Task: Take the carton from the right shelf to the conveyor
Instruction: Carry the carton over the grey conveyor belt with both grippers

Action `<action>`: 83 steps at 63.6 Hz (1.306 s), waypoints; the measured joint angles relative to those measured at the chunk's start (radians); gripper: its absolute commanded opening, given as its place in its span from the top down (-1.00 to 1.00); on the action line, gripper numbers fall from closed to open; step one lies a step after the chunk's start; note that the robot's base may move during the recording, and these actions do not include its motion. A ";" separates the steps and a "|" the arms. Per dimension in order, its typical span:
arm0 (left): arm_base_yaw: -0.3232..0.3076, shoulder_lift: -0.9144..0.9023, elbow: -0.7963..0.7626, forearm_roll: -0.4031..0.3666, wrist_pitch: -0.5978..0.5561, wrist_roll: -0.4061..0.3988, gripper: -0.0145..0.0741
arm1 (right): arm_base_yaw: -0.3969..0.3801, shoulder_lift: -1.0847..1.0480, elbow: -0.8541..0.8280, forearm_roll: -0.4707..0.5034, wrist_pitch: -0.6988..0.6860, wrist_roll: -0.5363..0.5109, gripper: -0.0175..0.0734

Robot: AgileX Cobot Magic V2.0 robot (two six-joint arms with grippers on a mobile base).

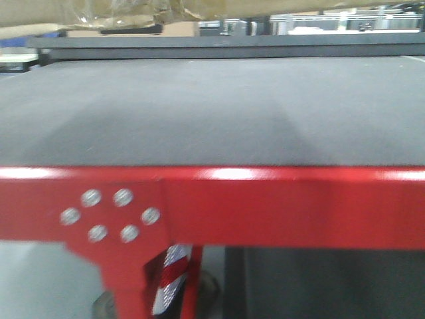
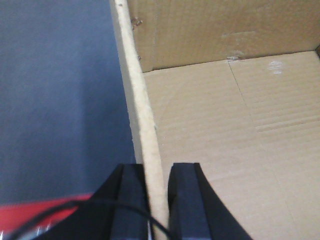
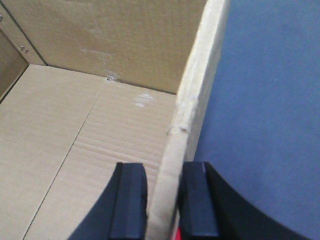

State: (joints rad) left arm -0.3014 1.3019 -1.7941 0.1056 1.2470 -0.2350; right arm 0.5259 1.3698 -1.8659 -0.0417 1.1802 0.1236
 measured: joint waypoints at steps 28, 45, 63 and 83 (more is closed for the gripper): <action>0.000 0.000 0.000 0.000 0.000 0.000 0.69 | 0.000 0.000 0.000 0.000 0.000 0.000 0.76; 0.000 0.000 0.000 0.000 0.000 0.000 0.69 | 0.000 0.000 0.000 0.000 0.000 0.000 0.76; 0.000 0.000 0.000 0.000 0.000 0.000 0.69 | 0.000 0.000 0.000 0.000 0.000 0.000 0.76; 0.000 0.000 0.000 0.000 0.000 0.000 0.69 | 0.000 0.000 0.000 0.000 0.000 0.000 0.76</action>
State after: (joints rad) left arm -0.3014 1.3019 -1.7941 0.1056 1.2470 -0.2350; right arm 0.5259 1.3698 -1.8659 -0.0417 1.1802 0.1236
